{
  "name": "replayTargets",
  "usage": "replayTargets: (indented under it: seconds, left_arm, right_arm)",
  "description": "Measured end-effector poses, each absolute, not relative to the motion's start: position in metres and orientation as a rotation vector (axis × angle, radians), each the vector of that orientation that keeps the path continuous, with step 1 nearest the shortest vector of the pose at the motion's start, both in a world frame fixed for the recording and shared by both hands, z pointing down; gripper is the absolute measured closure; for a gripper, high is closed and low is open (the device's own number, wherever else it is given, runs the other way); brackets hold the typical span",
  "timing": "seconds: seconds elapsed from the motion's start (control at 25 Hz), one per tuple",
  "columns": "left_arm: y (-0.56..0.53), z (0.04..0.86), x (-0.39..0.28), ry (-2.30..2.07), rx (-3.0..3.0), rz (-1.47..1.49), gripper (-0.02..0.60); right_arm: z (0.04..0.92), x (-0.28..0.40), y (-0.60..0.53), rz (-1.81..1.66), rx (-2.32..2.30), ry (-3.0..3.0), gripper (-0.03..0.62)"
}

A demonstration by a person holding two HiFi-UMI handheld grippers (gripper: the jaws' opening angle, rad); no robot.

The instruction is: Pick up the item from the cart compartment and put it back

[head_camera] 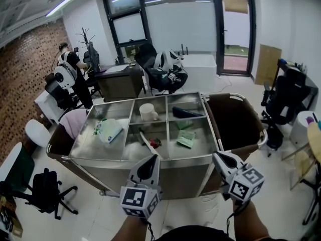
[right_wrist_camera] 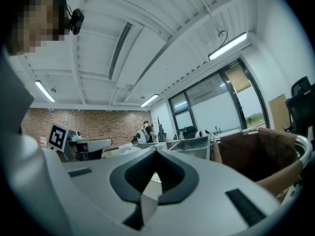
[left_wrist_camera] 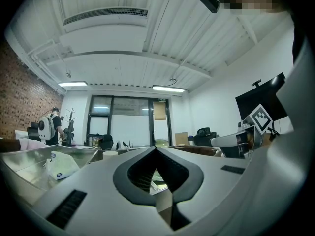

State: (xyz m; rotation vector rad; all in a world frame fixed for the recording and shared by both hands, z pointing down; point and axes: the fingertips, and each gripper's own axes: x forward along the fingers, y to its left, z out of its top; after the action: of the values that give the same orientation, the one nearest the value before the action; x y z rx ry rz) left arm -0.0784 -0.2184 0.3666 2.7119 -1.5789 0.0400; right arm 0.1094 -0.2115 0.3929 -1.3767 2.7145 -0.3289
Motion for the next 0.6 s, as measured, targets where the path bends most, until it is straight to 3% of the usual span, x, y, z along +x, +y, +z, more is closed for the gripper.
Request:
replayTargets:
  seconds: [0.6]
  left_arm:
    - [-0.2175, 0.3661, -0.0753, -1.57, 2.723, 0.044, 0.581]
  right_arm:
    - [0.3913, 0.1025, -0.2141, -0.32, -1.358, 2.743, 0.577]
